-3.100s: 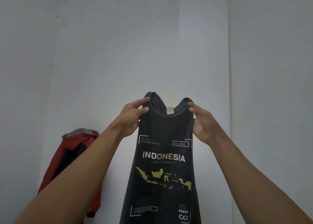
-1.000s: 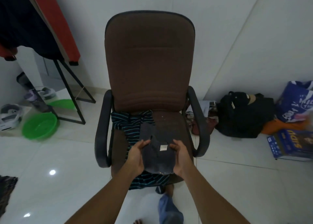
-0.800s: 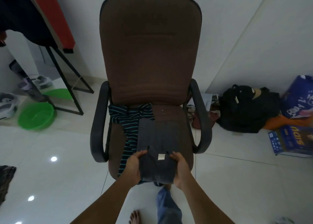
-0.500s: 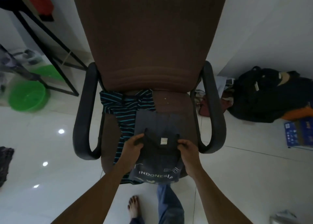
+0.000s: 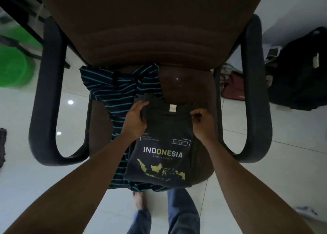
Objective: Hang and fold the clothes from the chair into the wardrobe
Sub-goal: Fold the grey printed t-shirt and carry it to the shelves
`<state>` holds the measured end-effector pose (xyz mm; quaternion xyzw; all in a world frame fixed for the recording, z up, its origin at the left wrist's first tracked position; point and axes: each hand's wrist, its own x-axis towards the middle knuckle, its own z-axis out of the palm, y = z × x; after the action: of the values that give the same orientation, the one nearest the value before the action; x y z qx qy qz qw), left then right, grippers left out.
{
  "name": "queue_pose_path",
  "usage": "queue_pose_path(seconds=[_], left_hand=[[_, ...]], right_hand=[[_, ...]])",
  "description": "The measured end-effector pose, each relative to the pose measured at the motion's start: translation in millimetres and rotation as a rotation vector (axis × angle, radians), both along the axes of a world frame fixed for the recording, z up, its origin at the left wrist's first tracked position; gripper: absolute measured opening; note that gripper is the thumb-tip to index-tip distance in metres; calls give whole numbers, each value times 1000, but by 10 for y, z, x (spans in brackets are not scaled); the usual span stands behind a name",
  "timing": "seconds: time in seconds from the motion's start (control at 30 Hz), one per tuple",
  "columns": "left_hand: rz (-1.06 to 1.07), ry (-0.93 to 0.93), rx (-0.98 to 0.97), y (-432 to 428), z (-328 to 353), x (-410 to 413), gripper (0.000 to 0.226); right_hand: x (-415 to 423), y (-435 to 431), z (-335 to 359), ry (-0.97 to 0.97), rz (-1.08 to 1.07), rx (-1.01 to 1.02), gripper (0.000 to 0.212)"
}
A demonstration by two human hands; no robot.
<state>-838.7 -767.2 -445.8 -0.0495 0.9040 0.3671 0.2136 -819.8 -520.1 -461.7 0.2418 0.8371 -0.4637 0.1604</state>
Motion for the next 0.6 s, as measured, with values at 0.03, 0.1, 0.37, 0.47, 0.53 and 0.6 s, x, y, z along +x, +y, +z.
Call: queue_pose_path(seconds=[0.03,0.1,0.37,0.47,0.53,0.6], left_hand=[[11,33,6,9,-32,-47,60],[48,87,39,24,-102,-131,57],[304,-57,-155,147,-236,-52,58],[295,-71,-100,168,-239,-75,22],[333,-92,-64,198,-225,-129,14],[441,-144,37,220,-233,-191,15]], right_hand=[[-55,0,-20,39,3,5,25],[-133,0,-84,85,8,20,28],[77,-137,-146,-179,-252,246,66],[40,-155,-245,-154,-203,182,52],[-67,-195,-265,-127,-169,120,33],[-163,-231,-267,-80,-242,-24,23]])
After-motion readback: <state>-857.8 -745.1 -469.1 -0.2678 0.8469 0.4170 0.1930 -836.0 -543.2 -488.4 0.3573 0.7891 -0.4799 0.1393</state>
